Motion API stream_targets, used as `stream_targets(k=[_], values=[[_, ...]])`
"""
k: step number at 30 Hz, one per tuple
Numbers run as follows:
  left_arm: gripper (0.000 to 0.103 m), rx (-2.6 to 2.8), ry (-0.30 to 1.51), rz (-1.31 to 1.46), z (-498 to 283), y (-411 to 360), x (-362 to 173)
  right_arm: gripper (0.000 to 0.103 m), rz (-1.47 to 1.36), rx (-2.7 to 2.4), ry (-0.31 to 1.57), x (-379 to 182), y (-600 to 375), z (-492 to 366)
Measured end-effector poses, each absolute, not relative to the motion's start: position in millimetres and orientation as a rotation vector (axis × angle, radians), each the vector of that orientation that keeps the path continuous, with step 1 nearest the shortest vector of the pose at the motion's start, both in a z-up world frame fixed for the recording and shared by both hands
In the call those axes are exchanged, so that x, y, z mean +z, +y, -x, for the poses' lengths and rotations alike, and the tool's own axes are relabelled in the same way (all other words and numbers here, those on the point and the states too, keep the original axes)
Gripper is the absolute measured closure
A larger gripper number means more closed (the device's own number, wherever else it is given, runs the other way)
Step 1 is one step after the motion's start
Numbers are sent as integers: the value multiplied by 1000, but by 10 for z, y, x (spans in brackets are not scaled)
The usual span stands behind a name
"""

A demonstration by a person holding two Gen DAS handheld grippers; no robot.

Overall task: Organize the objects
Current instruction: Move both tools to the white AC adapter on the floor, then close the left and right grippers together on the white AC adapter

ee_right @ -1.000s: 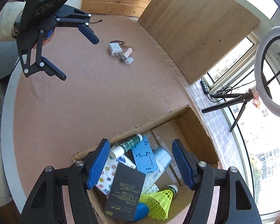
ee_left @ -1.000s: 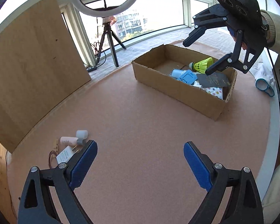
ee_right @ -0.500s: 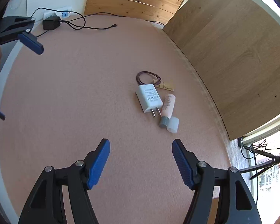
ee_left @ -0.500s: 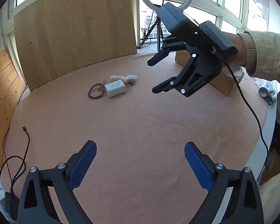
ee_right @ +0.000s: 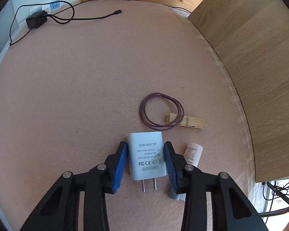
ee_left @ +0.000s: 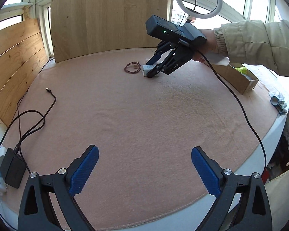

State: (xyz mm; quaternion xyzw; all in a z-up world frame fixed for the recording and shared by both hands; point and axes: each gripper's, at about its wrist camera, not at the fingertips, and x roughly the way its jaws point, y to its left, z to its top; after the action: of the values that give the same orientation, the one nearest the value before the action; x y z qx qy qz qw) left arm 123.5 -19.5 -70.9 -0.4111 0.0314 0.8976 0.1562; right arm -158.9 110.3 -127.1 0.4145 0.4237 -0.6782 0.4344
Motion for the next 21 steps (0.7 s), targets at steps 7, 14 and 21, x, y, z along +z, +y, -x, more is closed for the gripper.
stream_targets(k=[7, 14, 21], values=[[4, 2572, 80, 1176, -1068, -377, -779, 69, -901, -1467, 1060, -1292, 711, 424], [4, 2564, 93, 1200, -1079, -340, -930, 63, -901, -1490, 942, -1304, 542, -214], [4, 2638, 93, 1198, -991, -15, -1046, 53, -1025, -1632, 775, -1058, 889, 69]])
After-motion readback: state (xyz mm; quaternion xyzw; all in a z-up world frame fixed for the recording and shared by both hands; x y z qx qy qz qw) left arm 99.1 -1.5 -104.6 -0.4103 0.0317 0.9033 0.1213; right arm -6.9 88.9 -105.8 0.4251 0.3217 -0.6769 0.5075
